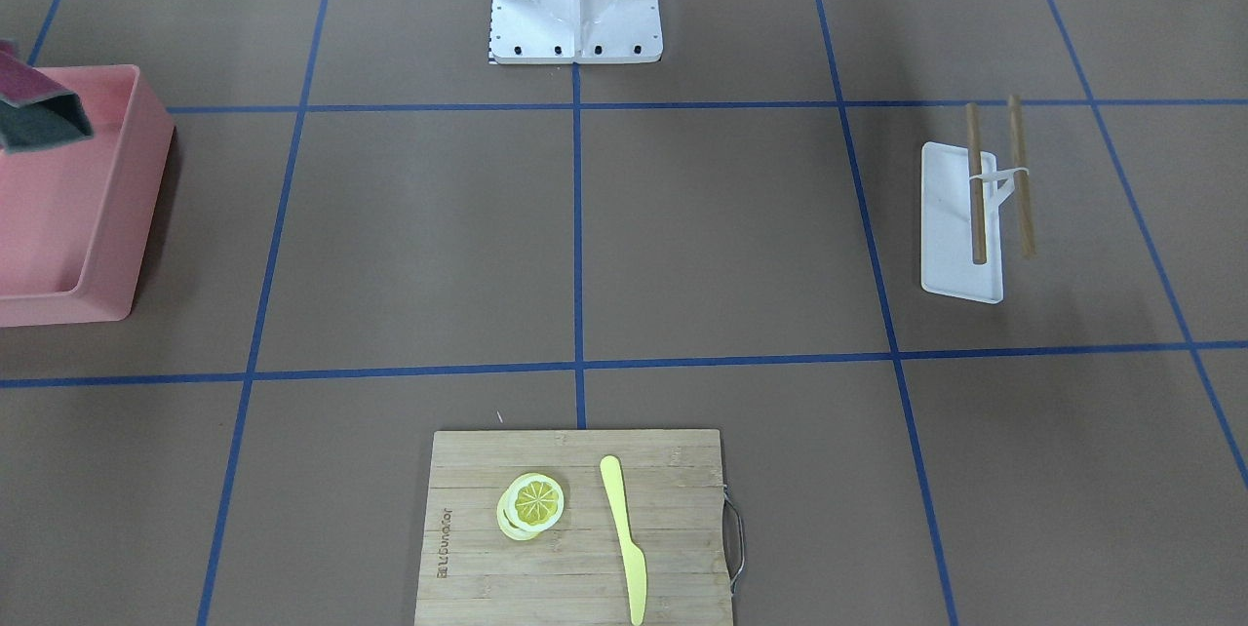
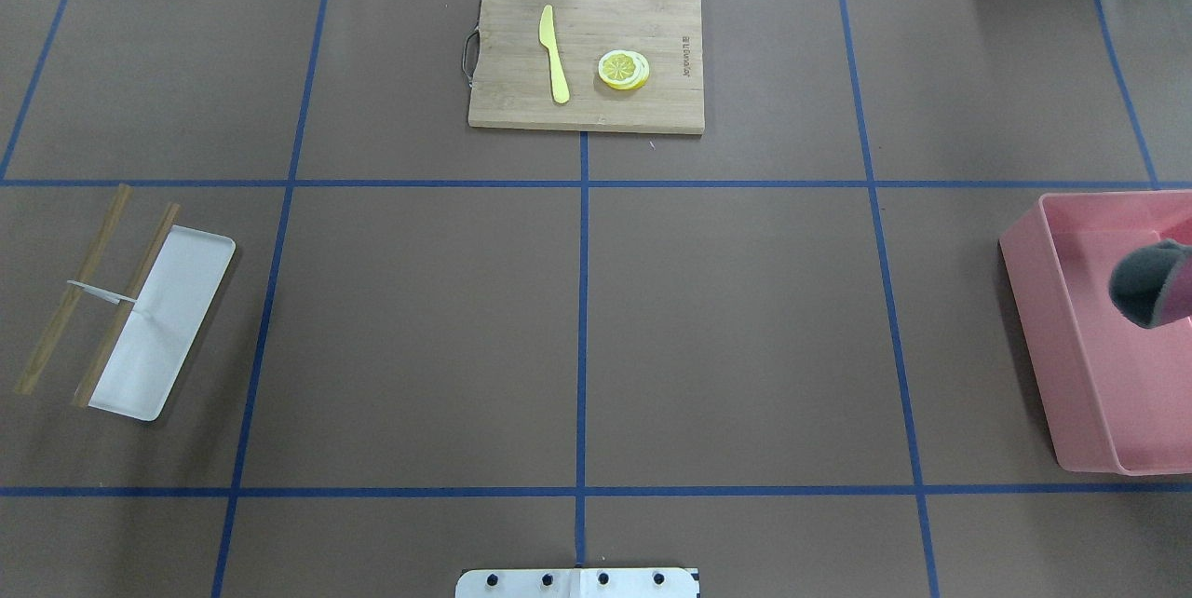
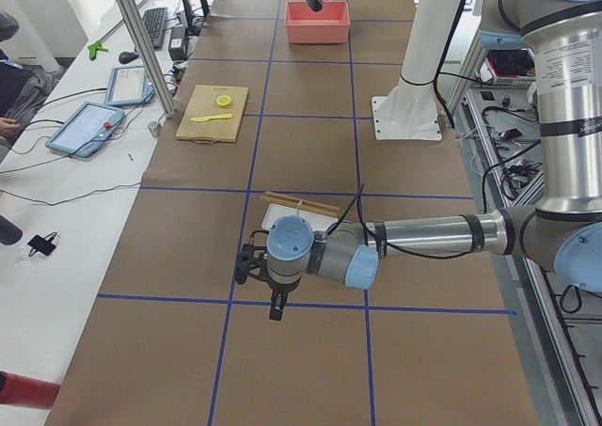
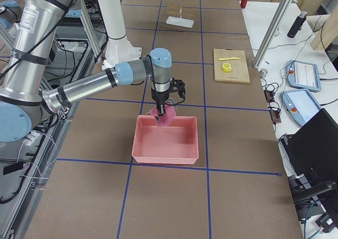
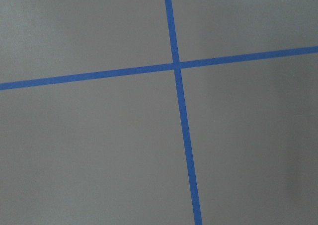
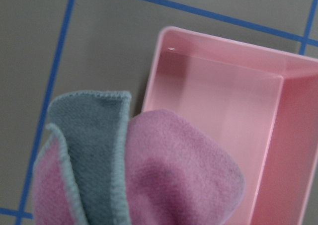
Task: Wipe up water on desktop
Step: 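Carry the cloth to the pink bin and release it with the right gripper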
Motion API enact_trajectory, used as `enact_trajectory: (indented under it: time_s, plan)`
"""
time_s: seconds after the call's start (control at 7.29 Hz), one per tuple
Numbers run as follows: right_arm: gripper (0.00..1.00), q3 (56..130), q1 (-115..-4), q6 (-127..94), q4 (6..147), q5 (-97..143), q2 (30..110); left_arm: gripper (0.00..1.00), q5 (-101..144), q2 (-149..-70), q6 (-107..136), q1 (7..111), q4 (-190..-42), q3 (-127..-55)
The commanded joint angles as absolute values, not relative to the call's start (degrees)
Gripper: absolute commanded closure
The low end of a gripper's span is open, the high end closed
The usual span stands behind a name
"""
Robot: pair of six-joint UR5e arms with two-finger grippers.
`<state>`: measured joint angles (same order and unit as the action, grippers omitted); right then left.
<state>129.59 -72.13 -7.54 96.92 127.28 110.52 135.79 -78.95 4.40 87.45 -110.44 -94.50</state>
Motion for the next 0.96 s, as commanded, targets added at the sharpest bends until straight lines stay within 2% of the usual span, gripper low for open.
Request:
enact_trajectory:
  time_s: [0.0, 0.41, 0.82]
  plan:
    - [0.01, 122.82, -75.06, -1.95, 88.27, 127.62, 116.19, 0.01, 135.79, -78.84, 4.48, 87.36, -110.48, -94.92]
    - [0.0, 121.56, -75.15, -1.4, 87.1, 127.79, 115.76, 0.01, 135.79, -78.93, 4.48, 87.45, -110.3, -94.92]
    - [0.0, 118.84, -82.59, -1.23, 86.84, 127.88, 115.32, 0.01, 135.7, -78.93, 4.48, 87.36, -110.21, -94.75]
